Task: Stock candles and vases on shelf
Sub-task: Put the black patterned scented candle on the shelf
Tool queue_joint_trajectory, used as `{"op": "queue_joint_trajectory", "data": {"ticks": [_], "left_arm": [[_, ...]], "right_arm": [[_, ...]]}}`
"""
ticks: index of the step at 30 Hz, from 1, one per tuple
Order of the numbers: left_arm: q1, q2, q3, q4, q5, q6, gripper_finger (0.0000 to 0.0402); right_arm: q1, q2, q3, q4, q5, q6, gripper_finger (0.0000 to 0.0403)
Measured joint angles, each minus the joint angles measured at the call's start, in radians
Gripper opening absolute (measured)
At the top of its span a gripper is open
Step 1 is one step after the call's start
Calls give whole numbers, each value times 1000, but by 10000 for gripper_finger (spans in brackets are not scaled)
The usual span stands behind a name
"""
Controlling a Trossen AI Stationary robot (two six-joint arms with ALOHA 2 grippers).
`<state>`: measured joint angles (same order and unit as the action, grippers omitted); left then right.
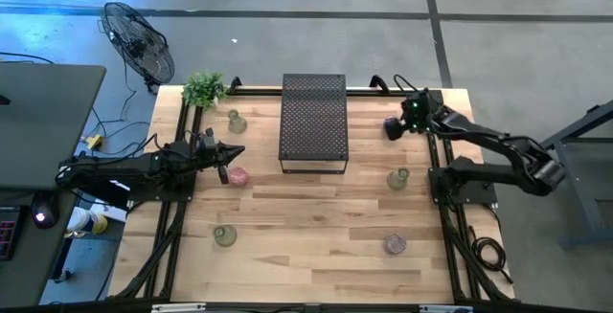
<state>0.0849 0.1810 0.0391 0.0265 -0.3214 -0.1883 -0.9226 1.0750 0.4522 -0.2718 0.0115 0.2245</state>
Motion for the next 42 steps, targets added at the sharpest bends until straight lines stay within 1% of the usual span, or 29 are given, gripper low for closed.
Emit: {"op": "queue_joint_trajectory", "data": {"ticks": [3, 6, 8, 13, 17, 21, 23, 29, 33, 37, 40, 42], "left_arm": [[0, 0, 0, 0, 0, 0, 1], [0, 0, 0, -1, 0, 0, 1], [0, 0, 0, -1, 5, 1, 1], [0, 0, 0, -4, 28, 5, 1], [0, 0, 0, -6, 31, 8, 1], [0, 0, 0, -6, 31, 35, 1], [0, 0, 0, -6, 31, 48, 1], [0, 0, 0, -5, 32, 86, 1], [0, 0, -1, 1, 31, 87, 1], [0, 0, -2, 6, 30, 87, 1], [0, 0, -2, 7, 24, 87, 1], [0, 0, -2, 11, 23, 100, 1]], "right_arm": [[0, 30, 0, 29, 0, -9, 334], [0, 73, 0, 40, 4, -27, 338], [5, 101, 0, 53, 2, -45, 338], [39, 150, 0, 109, 42, -90, 338], [61, 184, 0, 136, 49, -87, 334], [73, 215, 0, 141, 89, -90, 327], [81, 220, 0, 143, 96, -90, 323], [85, 223, 0, 142, 75, -48, 305], [85, 222, 0, 143, 76, -42, 293], [85, 222, 2, 141, 75, -24, 290], [86, 222, 33, 87, 57, -7, 289], [93, 222, 78, 38, 42, 11, 289]]}}
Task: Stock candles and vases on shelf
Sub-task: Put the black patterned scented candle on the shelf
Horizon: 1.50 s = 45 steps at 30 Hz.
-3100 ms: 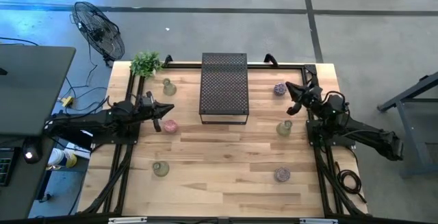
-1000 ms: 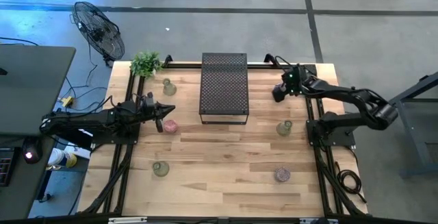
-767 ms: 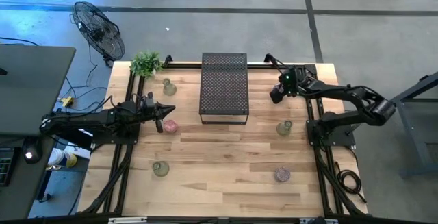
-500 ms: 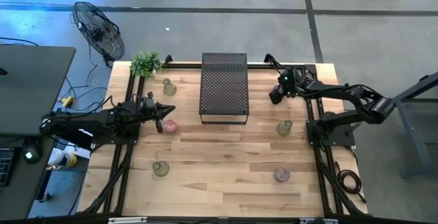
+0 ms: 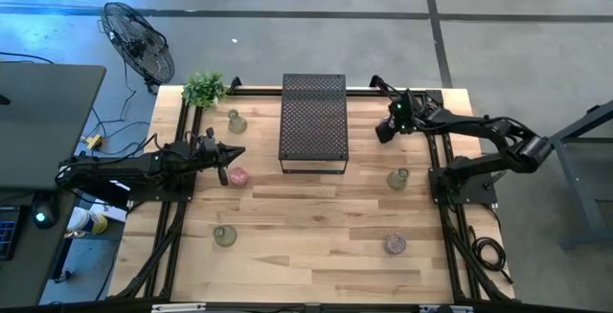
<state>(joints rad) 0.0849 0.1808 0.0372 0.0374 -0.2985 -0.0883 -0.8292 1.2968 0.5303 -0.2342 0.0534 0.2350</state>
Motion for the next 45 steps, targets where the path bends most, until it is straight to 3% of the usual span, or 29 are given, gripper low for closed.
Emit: {"op": "queue_joint_trajectory", "data": {"ticks": [9, 13, 22, 27, 33, 45], "left_arm": [[0, 0, 0, 24, -5, 39, 1], [0, 0, 0, 24, -11, 39, 1], [0, 0, 0, 28, -41, 58, 1], [0, 0, 0, 28, -40, 56, 1], [0, 0, 0, 24, -37, 34, 1], [0, 0, 0, 12, -24, 5, 1]], "right_arm": [[113, 0, 381, -324, 57, 27, 288], [138, 10, 579, -380, 88, 27, 288], [173, 254, 888, -431, 57, -59, 287], [176, 426, 1007, -442, 14, -123, 287], [175, 544, 1126, -489, 1, -189, 287], [175, 564, 1124, -502, -26, -192, 287]]}}
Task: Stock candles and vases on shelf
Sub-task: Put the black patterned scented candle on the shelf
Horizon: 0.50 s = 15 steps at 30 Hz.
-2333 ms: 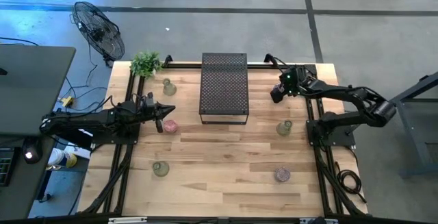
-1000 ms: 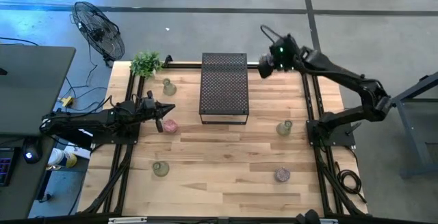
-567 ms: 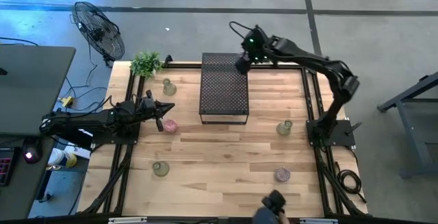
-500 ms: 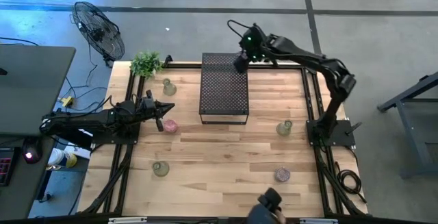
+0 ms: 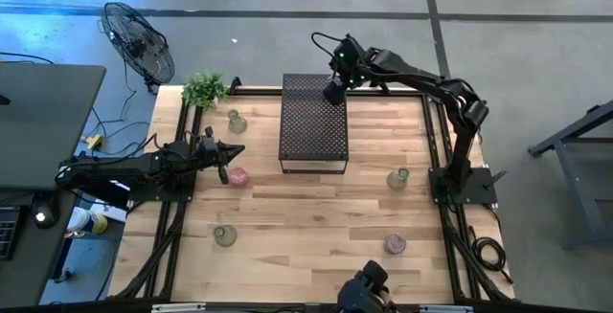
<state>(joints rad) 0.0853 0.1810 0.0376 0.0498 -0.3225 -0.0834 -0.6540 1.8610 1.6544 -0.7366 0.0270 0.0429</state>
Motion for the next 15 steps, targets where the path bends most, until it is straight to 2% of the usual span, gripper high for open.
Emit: {"op": "queue_joint_trajectory", "data": {"ticks": [15], "left_arm": [[0, 0, 1, 1, 0, -7, 1]], "right_arm": [[12, 4, 0, -2, -1, -18, 293]]}}
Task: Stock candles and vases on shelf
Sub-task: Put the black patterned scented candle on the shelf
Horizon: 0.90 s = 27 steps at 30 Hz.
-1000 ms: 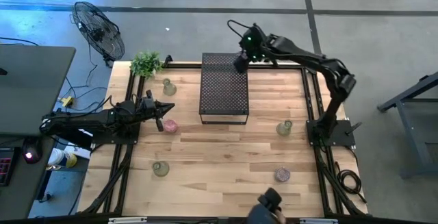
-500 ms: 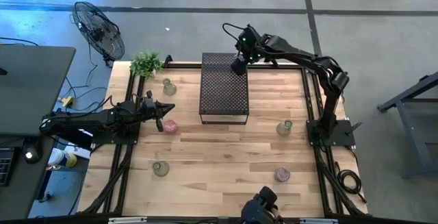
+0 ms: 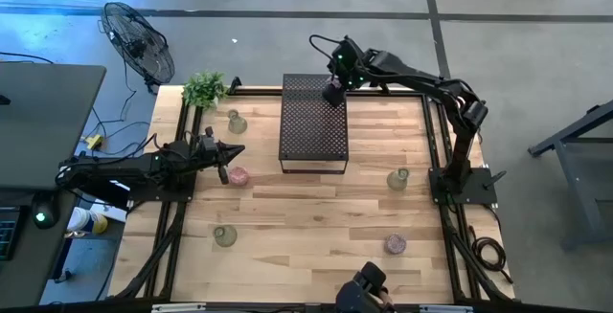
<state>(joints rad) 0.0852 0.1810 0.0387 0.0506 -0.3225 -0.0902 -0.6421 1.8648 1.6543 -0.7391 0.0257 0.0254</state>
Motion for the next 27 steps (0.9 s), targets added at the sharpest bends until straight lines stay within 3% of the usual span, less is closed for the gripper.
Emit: {"op": "queue_joint_trajectory", "data": {"ticks": [27], "left_arm": [[0, 0, 0, 0, 0, -19, 1]], "right_arm": [[19, -1, 0, -4, 20, -36, 321]]}}
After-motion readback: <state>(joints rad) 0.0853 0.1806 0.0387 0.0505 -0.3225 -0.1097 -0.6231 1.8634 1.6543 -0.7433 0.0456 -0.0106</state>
